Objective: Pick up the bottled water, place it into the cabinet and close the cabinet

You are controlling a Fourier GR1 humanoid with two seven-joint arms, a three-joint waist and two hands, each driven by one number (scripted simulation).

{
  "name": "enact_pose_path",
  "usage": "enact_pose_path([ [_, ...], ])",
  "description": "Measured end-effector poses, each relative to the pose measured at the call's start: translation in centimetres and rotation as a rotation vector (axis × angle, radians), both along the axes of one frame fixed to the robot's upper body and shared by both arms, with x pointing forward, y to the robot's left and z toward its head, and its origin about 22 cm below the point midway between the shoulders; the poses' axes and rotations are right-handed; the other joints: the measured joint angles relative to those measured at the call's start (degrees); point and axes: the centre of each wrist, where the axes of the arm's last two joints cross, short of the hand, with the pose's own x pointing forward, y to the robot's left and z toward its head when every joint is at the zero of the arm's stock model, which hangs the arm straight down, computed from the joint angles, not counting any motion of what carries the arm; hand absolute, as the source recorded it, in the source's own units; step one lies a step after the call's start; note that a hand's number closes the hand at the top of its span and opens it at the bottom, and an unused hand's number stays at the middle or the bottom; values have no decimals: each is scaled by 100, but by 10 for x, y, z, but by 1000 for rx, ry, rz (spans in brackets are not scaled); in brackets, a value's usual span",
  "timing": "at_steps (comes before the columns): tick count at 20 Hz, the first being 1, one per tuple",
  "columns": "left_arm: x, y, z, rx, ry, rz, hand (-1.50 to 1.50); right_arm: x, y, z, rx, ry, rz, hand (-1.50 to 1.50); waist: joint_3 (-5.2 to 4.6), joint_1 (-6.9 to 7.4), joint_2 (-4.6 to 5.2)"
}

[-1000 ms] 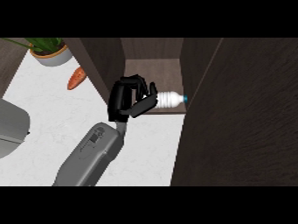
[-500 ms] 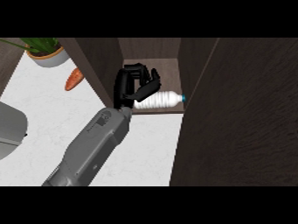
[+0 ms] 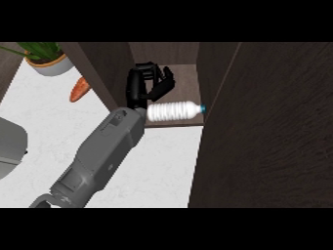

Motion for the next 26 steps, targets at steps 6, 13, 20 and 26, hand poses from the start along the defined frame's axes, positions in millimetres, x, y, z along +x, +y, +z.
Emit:
enact_pose_path([
  [6, 8, 5, -5, 84, -7, 77, 150, 0, -1, -2, 6, -1, 5, -150, 0, -32, 15],
  [13, 18, 10, -3, 174, -29, 117, -150, -1, -5, -5, -12, -21, 19, -150, 1, -103, 46],
  [20, 22, 15, -4, 205, -26, 126, -150, -1, -5, -7, -8, -35, 36, -150, -3, -170, 84],
  [26, 28, 19, 4, 171, -30, 125, -150, -3, -7, -8, -22, -36, 43, -150, -3, -201, 92],
])
